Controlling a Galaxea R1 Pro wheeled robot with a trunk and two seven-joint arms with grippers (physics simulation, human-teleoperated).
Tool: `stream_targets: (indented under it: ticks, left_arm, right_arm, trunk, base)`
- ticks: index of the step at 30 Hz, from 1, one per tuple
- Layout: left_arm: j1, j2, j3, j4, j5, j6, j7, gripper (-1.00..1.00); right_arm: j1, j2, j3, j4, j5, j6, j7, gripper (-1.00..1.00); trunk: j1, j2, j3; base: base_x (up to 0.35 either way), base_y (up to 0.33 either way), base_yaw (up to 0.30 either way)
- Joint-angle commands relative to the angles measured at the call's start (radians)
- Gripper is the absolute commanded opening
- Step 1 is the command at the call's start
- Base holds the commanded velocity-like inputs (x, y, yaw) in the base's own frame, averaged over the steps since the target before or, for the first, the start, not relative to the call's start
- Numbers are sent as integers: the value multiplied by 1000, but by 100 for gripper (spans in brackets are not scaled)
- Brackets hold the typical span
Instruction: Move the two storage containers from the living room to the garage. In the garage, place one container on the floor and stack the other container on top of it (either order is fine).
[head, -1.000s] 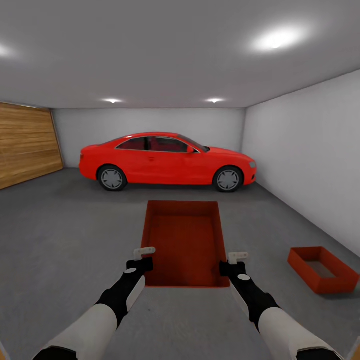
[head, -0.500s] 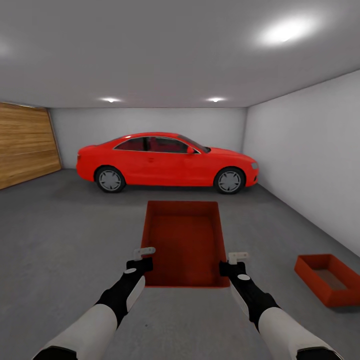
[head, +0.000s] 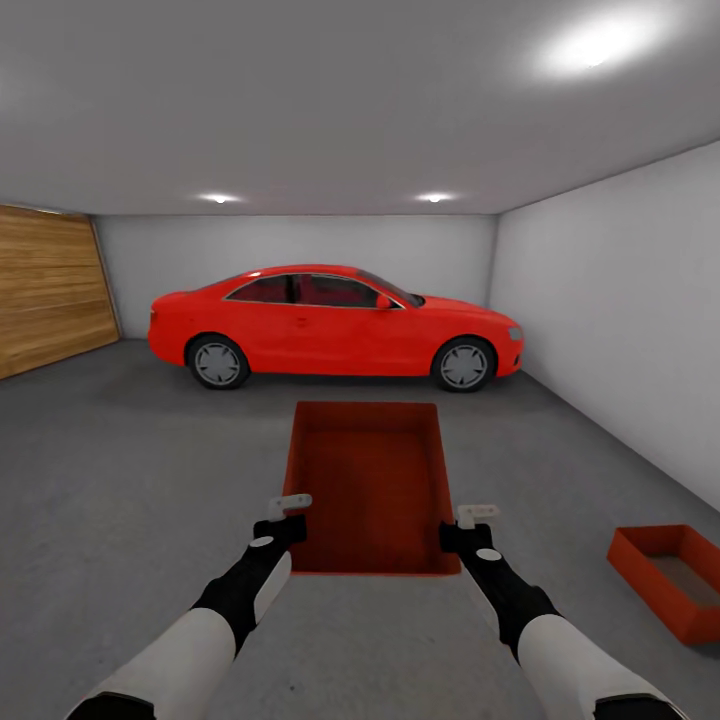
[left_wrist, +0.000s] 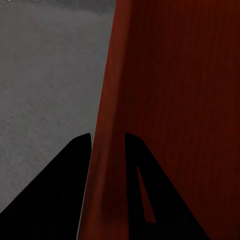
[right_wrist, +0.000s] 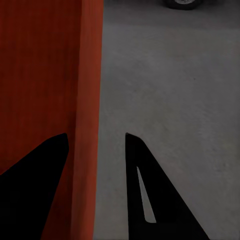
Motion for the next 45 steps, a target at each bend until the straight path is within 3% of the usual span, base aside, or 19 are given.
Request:
stream_targets:
  ticks: [1, 45]
  left_arm:
    - [0, 25, 33, -3, -5, 7, 53, -100]
    - [0, 25, 33, -3, -5, 8, 54, -100]
  right_arm:
    - [-1, -6, -67, -1, 8, 1, -21, -100]
    - [-1, -6, -67, -1, 8, 0, -20, -100]
  trunk:
    - [1, -1, 0]
    - [1, -1, 0]
  base:
    - [321, 75, 0]
    - [321, 75, 0]
